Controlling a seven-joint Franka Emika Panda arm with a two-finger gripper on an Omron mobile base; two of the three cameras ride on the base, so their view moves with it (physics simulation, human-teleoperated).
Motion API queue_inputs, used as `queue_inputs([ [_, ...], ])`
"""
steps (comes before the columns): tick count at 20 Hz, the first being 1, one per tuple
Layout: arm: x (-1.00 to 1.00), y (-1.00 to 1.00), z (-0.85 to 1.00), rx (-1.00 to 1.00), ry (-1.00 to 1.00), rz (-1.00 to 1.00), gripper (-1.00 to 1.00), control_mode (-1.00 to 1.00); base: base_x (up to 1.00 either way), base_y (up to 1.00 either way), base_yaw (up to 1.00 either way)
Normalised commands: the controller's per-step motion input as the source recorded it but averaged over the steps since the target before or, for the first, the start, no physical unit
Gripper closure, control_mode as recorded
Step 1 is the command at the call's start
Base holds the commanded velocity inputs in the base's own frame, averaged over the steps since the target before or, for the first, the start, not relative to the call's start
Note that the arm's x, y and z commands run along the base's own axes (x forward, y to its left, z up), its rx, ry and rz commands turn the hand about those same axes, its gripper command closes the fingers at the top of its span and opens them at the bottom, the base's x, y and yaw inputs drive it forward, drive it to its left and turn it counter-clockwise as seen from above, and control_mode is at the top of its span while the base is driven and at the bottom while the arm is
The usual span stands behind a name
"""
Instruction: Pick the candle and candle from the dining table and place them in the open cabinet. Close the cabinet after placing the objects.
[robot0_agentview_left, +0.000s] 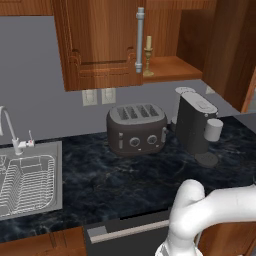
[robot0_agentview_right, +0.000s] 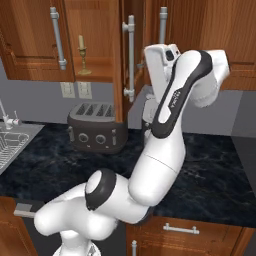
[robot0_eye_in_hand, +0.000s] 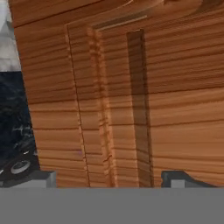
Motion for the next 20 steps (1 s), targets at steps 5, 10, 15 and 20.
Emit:
queue_inputs([
  [5, 0.0, 0.56, 0.14, -0.11, -0.11, 0.0, -1.0, -1.0, 0.0, 0.0, 0.0],
  [10, 0.0, 0.6, 0.14, -0.11, -0.12, 0.0, -1.0, -1.0, 0.0, 0.0, 0.0],
  [15, 0.0, 0.56, 0.11, -0.11, -0.13, 0.0, -1.0, -1.0, 0.0, 0.0, 0.0],
  [20, 0.01, 0.49, 0.11, -0.1, -0.15, 0.0, -1.0, -1.0, 0.0, 0.0, 0.0],
])
